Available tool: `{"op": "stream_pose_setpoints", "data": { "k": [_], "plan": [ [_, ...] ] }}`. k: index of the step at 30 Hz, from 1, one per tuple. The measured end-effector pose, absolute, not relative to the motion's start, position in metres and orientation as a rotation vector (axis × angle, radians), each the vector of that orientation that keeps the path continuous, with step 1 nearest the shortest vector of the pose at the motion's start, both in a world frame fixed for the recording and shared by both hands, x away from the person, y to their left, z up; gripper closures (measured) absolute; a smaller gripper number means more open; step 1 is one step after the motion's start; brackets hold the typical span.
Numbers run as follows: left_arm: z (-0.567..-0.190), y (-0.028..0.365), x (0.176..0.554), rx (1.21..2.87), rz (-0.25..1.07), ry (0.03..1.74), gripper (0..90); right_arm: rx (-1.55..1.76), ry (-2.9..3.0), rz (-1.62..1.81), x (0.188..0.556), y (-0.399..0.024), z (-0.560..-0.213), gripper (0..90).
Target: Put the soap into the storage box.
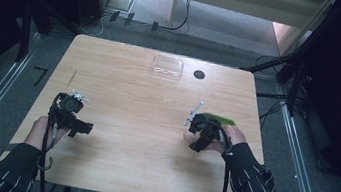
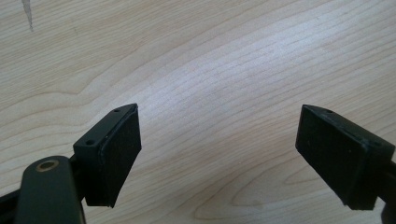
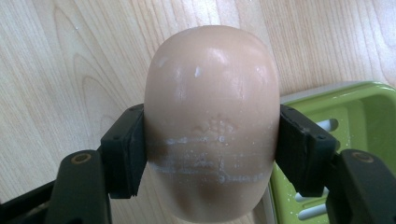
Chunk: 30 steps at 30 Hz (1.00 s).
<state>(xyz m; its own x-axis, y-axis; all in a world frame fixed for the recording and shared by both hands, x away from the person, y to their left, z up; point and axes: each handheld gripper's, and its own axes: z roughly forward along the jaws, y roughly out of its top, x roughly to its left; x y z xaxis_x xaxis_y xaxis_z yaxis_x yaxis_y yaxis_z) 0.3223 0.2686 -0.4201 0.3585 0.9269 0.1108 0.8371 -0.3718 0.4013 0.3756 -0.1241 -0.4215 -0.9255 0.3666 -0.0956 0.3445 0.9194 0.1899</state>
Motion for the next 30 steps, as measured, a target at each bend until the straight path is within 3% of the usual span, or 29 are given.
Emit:
{"op": "stream_pose_setpoints", "data": {
  "k": [30],
  "plan": [
    [-0.421,0.268,0.323,2.348,0.468,1.567,14.8,0.626,2.892,0.293,0.392,-0.157,-0.413,33.3]
  ]
}}
